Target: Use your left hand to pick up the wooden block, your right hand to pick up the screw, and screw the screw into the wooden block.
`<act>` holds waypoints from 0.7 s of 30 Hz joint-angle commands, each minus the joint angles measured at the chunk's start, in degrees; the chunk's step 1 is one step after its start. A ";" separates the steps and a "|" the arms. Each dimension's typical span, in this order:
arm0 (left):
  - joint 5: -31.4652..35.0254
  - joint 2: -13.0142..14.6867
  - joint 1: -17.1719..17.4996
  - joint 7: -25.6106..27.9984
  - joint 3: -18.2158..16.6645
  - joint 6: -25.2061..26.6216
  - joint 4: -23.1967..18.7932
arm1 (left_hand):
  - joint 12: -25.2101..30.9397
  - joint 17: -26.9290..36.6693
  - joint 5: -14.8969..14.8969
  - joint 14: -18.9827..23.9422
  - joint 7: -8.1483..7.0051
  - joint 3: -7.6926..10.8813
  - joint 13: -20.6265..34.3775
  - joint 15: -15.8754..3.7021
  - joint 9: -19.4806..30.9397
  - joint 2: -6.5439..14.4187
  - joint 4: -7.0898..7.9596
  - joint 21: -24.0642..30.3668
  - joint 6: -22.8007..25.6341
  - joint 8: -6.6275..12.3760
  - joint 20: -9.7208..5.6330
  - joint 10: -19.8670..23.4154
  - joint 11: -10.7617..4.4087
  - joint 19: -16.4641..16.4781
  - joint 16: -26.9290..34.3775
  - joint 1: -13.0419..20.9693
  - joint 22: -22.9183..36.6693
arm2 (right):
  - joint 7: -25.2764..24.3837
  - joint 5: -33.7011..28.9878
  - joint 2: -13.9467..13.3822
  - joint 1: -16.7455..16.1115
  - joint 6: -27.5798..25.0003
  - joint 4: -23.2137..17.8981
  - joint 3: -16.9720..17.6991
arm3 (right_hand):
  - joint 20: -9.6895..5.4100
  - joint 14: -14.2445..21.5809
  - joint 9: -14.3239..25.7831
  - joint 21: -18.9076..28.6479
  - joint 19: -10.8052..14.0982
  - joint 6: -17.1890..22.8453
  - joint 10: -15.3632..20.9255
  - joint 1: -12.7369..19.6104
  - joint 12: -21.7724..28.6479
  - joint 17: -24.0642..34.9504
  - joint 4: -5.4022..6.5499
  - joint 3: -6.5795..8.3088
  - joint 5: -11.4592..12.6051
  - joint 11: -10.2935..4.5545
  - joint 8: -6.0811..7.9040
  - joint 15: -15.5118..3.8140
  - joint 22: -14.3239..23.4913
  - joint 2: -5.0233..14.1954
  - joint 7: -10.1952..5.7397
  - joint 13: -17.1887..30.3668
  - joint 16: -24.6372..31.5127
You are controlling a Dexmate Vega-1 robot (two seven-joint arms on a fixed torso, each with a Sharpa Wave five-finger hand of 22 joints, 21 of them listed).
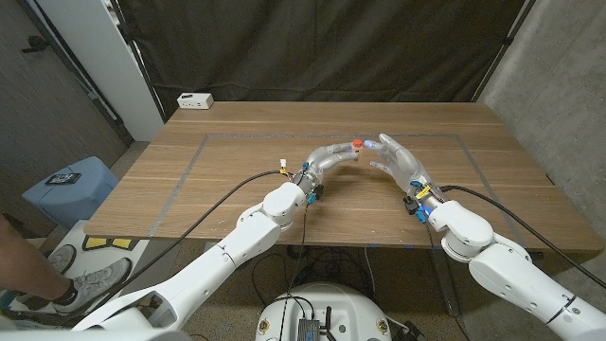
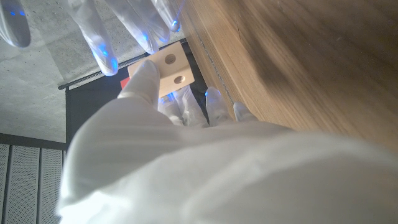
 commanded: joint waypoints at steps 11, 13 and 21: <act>-2.17 3.45 0.19 -5.01 -1.72 -2.05 -0.63 | 0.37 0.11 0.31 0.15 -0.10 0.24 0.18 -3.08 0.15 0.48 0.19 0.18 0.45 0.27 0.42 0.54 0.00 0.16 0.31 -0.17 0.22 | -3.09 -3.98 1.16 1.42 -1.88 -1.75 -1.32 | 0.42 -1.57 0.19 -0.28 -1.35 -5.04 -1.41 -0.39 -0.63 0.32 0.56 -0.12 0.27 0.42 -1.04 1.29 0.10 -0.58 -0.99 0.20 -0.24; -2.57 3.73 0.20 -5.58 -1.96 -2.27 -0.52 | 0.38 0.10 0.32 0.14 -0.10 0.26 0.17 -3.06 0.15 0.48 0.18 0.16 0.48 0.28 0.47 0.58 0.01 0.11 0.30 -0.15 0.22 | -3.34 -4.78 0.98 1.78 -2.60 -2.01 -1.69 | 0.55 -1.99 0.19 -0.33 -1.85 -6.68 -2.10 -0.55 -0.80 0.35 0.63 -0.19 0.27 0.35 -1.10 1.25 0.11 -0.61 -1.39 0.20 -0.33; -2.88 4.83 -0.24 -7.20 -2.64 -3.45 0.13 | 0.37 0.09 0.33 0.16 -0.11 0.26 0.18 -3.13 0.15 0.47 0.17 0.17 0.46 0.27 0.50 0.55 -0.03 0.09 0.31 -0.15 0.22 | -3.14 -5.49 1.66 3.41 -3.12 -1.08 -2.62 | 0.62 -3.17 0.19 -0.33 -2.83 -10.20 -3.44 -0.83 -0.93 0.36 0.74 -0.29 0.30 0.67 -1.18 1.69 0.11 -0.66 -1.88 0.21 -0.56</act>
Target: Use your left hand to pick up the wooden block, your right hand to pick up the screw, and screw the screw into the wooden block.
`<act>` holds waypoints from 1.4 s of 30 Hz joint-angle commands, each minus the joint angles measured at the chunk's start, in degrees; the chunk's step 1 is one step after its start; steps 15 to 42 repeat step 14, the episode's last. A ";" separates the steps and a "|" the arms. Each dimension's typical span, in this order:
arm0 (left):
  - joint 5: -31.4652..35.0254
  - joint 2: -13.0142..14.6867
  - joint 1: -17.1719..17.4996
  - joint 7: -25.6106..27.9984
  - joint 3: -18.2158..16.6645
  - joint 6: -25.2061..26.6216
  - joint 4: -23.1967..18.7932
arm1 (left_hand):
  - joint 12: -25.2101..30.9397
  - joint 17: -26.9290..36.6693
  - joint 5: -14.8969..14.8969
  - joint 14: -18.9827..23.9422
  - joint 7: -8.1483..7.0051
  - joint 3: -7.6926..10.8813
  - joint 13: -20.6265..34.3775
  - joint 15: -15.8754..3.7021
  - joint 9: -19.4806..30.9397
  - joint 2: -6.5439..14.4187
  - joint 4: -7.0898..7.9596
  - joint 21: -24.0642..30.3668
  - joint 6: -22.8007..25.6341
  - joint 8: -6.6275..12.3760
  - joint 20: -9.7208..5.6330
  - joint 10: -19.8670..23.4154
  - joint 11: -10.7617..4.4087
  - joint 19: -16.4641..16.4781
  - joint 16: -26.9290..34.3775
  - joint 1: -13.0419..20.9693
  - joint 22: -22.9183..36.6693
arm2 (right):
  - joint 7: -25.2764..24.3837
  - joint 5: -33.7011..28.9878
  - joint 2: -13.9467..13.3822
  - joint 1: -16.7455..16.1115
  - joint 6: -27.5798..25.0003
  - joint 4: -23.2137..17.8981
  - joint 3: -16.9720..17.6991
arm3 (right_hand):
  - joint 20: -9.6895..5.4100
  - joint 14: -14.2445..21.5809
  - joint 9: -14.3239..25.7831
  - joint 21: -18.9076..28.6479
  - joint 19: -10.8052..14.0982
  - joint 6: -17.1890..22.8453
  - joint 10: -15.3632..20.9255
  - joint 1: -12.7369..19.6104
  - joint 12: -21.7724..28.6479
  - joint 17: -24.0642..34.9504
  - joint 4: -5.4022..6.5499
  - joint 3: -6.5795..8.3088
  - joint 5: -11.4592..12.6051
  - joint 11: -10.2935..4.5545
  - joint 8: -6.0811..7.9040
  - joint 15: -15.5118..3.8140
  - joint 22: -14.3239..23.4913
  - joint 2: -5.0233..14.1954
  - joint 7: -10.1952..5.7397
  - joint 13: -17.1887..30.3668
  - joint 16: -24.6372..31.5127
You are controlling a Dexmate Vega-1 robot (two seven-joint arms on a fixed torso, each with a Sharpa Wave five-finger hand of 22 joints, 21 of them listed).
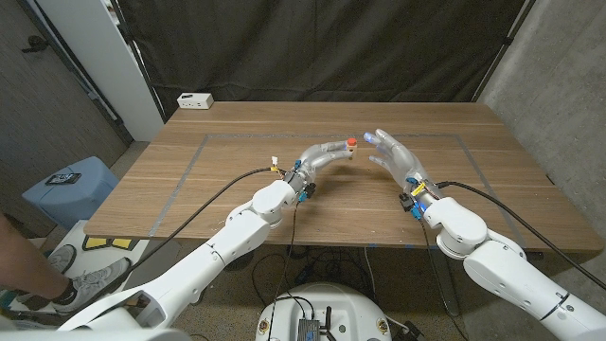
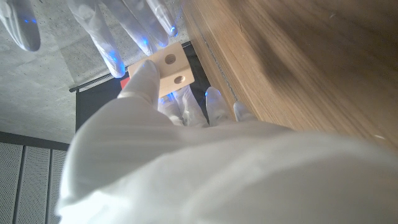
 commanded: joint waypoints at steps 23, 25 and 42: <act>-1.65 1.08 0.06 -2.01 -1.17 -1.16 0.87 | 0.42 0.09 0.38 0.17 -0.15 0.27 0.23 -3.06 0.13 0.44 0.18 0.19 0.55 0.36 0.40 0.53 -0.04 0.14 0.30 -0.15 0.22 | 5.20 -0.45 -0.88 5.25 -0.53 3.15 -1.64 | 0.44 -3.25 0.24 -0.32 -4.94 -16.92 -1.94 -1.27 0.40 -0.05 0.55 -0.40 0.41 -1.79 -0.34 0.34 0.13 -0.61 -4.18 0.06 0.04; -1.65 1.08 0.06 -2.01 -1.17 -1.16 0.87 | 0.42 0.09 0.38 0.17 -0.15 0.27 0.23 -3.06 0.13 0.44 0.18 0.19 0.55 0.36 0.40 0.53 -0.04 0.14 0.30 -0.15 0.22 | 5.20 -0.45 -0.88 5.25 -0.53 3.15 -1.64 | 0.44 -3.25 0.24 -0.32 -4.94 -16.92 -1.94 -1.27 0.40 -0.05 0.55 -0.40 0.41 -1.79 -0.34 0.34 0.13 -0.61 -4.18 0.06 0.04; -1.65 1.08 0.06 -2.01 -1.17 -1.16 0.87 | 0.42 0.09 0.38 0.17 -0.15 0.27 0.23 -3.06 0.13 0.44 0.18 0.19 0.55 0.36 0.40 0.53 -0.04 0.14 0.30 -0.15 0.22 | 5.20 -0.45 -0.88 5.25 -0.53 3.15 -1.64 | 0.44 -3.25 0.24 -0.32 -4.94 -16.92 -1.94 -1.27 0.40 -0.05 0.55 -0.40 0.41 -1.79 -0.34 0.34 0.13 -0.61 -4.18 0.06 0.04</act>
